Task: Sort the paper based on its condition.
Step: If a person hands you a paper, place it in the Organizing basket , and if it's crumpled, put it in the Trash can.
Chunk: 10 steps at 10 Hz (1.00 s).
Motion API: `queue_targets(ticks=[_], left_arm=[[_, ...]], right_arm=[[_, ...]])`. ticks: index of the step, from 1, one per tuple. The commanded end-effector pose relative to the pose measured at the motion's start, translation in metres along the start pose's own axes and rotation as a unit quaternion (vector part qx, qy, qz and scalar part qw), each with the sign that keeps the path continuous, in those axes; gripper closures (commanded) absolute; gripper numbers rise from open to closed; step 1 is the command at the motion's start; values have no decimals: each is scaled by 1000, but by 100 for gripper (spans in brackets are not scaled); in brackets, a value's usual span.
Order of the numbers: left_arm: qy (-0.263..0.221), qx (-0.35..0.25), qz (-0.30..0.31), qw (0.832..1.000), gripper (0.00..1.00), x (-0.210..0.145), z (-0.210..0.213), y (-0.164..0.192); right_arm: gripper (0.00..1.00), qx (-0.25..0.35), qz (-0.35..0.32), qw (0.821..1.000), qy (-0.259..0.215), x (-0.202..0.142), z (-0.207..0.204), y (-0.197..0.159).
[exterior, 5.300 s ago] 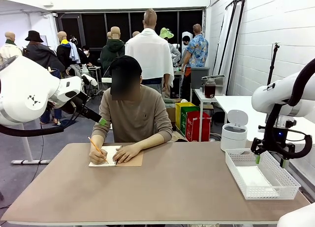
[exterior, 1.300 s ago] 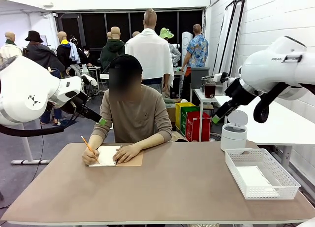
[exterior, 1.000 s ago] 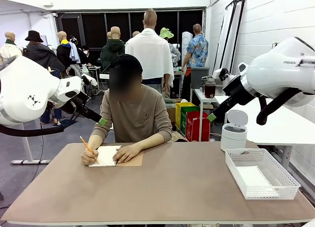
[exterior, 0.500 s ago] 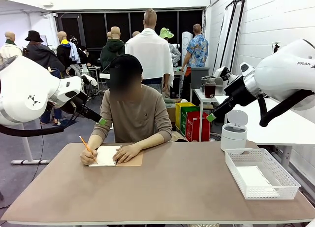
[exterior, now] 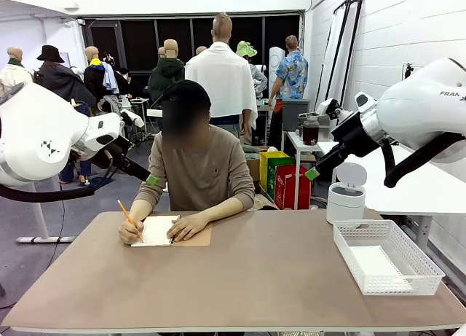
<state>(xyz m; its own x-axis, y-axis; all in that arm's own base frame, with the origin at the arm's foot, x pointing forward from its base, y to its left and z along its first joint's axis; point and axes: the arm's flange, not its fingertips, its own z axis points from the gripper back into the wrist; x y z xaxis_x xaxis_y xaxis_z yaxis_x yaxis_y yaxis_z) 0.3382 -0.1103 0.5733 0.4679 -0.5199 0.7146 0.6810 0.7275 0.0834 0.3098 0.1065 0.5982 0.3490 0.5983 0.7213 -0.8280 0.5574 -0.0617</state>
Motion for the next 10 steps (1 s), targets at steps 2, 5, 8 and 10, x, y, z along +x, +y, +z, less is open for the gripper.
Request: queue_targets(ticks=[2,5,8,10], left_arm=[[0,-4,1,1000,0,-1,0,1],[0,-4,1,1000,0,-1,0,1],[0,-4,1,1000,0,-1,0,1],[0,-4,1,1000,0,-1,0,1]], right_arm=[[0,0,0,1000,0,0,0,0],[0,0,0,1000,0,0,0,0],[0,0,0,1000,0,0,0,0],[0,0,0,1000,0,0,0,0]])
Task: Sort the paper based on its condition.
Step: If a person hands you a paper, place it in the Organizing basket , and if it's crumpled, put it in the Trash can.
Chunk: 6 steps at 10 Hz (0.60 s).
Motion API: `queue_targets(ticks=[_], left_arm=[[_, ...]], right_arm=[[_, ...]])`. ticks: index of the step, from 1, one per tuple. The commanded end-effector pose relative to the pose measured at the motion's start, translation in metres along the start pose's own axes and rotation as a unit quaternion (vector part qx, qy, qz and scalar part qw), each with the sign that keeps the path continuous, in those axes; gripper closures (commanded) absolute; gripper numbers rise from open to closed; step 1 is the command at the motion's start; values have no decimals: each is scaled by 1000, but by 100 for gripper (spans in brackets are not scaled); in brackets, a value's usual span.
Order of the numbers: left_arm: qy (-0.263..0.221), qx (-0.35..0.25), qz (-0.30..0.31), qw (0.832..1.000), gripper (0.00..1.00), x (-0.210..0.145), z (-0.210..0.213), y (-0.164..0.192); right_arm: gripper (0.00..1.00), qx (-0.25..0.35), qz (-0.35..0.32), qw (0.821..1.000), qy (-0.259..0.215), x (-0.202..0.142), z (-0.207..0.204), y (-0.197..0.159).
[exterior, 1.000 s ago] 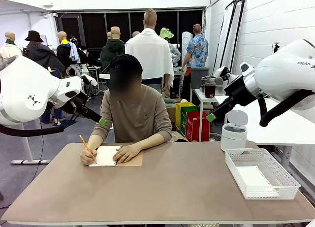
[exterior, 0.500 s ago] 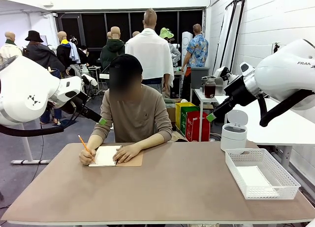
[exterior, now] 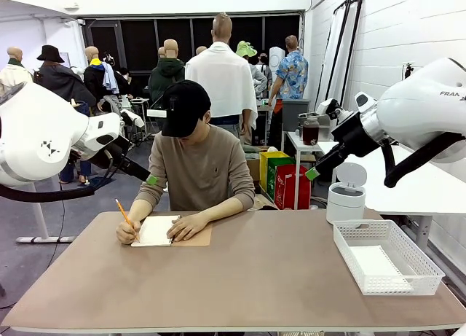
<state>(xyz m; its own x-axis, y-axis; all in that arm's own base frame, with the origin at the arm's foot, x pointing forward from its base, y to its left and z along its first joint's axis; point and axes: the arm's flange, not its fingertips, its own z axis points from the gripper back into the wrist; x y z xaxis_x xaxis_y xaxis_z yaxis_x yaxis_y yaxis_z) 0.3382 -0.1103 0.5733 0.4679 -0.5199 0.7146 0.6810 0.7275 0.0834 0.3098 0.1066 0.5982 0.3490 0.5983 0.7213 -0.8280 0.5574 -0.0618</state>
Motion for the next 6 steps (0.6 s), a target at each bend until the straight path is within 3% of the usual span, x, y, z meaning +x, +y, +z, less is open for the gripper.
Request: queue_targets(ticks=[1,6], left_arm=[[0,-4,1,1000,0,-1,0,1],[0,-4,1,1000,0,-1,0,1]], right_arm=[[0,0,0,1000,0,0,0,0],[0,0,0,1000,0,0,0,0]])
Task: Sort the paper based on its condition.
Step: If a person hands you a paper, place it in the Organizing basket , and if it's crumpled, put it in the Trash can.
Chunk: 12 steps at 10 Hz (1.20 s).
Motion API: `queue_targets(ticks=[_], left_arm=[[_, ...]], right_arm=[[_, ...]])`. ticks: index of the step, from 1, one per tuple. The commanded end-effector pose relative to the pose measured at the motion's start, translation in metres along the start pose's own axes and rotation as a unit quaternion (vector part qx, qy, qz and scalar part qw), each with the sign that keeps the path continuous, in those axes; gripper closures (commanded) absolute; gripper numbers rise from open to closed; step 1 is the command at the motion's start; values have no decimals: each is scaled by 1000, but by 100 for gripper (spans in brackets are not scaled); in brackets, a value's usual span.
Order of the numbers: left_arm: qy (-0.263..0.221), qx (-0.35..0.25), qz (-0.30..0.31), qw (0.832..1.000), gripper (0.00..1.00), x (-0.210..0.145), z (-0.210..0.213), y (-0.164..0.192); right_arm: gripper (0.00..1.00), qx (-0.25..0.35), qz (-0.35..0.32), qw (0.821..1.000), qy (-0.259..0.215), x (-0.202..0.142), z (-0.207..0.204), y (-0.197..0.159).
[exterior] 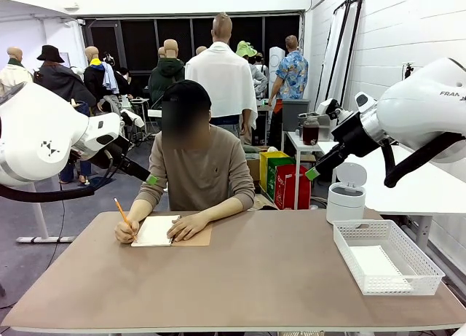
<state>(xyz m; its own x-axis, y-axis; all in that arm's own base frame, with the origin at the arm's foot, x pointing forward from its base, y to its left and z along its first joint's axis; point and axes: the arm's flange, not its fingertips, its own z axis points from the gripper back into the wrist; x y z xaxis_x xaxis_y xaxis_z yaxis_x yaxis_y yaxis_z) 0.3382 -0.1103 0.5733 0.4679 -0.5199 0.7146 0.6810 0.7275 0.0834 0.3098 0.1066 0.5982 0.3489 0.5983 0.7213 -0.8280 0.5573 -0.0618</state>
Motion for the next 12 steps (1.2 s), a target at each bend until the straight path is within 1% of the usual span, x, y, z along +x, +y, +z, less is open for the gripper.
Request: queue_targets(ticks=[1,12], left_arm=[[0,-4,1,1000,0,-1,0,1],[0,-4,1,1000,0,-1,0,1]], right_arm=[[0,0,0,1000,0,0,0,0],[0,0,0,1000,0,0,0,0]])
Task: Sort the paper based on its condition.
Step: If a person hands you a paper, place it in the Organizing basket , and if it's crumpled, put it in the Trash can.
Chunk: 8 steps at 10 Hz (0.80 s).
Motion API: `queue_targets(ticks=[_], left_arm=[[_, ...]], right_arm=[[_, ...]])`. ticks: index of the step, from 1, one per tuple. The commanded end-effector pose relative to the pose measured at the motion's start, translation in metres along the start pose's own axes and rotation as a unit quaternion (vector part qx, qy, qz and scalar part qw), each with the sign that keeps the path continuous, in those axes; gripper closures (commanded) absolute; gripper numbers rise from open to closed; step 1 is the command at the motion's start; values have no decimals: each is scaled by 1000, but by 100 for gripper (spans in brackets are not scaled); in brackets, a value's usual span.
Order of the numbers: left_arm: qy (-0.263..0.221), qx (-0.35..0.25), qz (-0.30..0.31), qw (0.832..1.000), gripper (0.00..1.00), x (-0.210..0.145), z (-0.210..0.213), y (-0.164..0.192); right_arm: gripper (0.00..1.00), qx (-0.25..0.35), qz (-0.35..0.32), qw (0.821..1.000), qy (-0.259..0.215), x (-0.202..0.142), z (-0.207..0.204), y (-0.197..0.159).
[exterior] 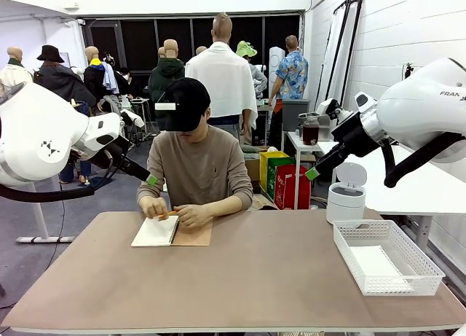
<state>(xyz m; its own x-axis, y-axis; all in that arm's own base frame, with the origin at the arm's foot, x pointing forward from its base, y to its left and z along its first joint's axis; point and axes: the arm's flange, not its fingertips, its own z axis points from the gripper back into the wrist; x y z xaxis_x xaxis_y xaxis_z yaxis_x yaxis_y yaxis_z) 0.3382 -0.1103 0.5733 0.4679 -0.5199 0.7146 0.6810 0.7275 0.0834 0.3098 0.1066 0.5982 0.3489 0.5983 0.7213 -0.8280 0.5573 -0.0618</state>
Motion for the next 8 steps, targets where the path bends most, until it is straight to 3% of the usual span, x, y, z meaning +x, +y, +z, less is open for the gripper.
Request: queue_targets(ticks=[1,8], left_arm=[[0,-4,1,1000,0,-1,0,1],[0,-4,1,1000,0,-1,0,1]], right_arm=[[0,0,0,1000,0,0,0,0],[0,0,0,1000,0,0,0,0]])
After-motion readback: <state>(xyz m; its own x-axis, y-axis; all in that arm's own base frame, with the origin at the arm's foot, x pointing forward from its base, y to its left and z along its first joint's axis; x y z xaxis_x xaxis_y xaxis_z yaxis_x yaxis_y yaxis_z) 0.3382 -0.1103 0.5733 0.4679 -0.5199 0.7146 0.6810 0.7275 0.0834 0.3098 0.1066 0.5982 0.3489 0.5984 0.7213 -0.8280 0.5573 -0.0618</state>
